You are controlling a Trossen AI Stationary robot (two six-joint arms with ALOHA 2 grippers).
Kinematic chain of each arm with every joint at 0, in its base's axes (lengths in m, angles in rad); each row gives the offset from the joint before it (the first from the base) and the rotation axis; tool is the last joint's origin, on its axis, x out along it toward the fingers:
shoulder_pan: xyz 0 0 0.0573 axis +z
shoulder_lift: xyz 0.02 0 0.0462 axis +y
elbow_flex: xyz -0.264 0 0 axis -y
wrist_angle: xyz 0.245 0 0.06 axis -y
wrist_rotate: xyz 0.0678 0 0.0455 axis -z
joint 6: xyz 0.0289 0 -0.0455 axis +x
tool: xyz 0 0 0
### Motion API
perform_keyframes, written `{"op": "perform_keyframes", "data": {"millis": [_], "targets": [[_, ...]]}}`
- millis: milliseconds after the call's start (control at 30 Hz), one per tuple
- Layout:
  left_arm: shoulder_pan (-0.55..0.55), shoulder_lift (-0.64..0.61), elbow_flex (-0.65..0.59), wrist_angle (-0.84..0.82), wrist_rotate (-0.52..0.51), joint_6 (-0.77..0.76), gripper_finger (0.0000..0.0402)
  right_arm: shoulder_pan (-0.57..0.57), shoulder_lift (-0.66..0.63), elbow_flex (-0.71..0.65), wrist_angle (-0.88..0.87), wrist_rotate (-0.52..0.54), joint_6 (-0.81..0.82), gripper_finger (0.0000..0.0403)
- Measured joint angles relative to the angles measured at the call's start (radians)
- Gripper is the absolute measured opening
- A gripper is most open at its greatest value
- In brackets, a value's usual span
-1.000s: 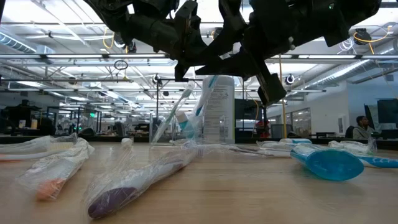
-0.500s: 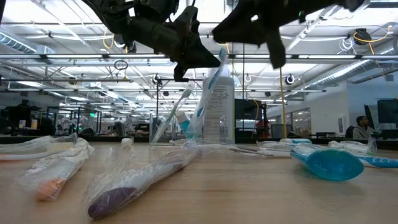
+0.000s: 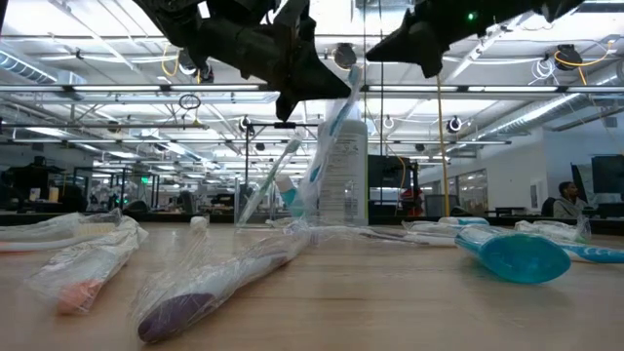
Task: Pick & Place toothbrushing station
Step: Put the blue toothbrush into the transparent organizer
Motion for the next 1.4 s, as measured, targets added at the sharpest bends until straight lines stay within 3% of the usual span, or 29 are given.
{"op": "perform_keyframes", "data": {"millis": [133,200,600,1400], "targets": [[0.006,0.000,0.000,0.000,-0.024,0.000,0.0007,-0.036,0.017,-0.038,0.069,-0.208,0.000,0.0001],[0.012,0.000,0.000,0.000,-0.027,0.000,0.0010,-0.050,0.028,-0.037,0.113,-0.257,0.033,0.0001],[0.014,0.000,0.000,0.001,-0.030,0.029,0.0003,-0.105,0.036,-0.037,0.110,-0.256,0.115,0.0000],[0.013,0.000,-0.002,0.057,-0.071,0.053,0.0005,-0.137,0.075,-0.036,0.057,-0.255,0.115,0.0000]]}}
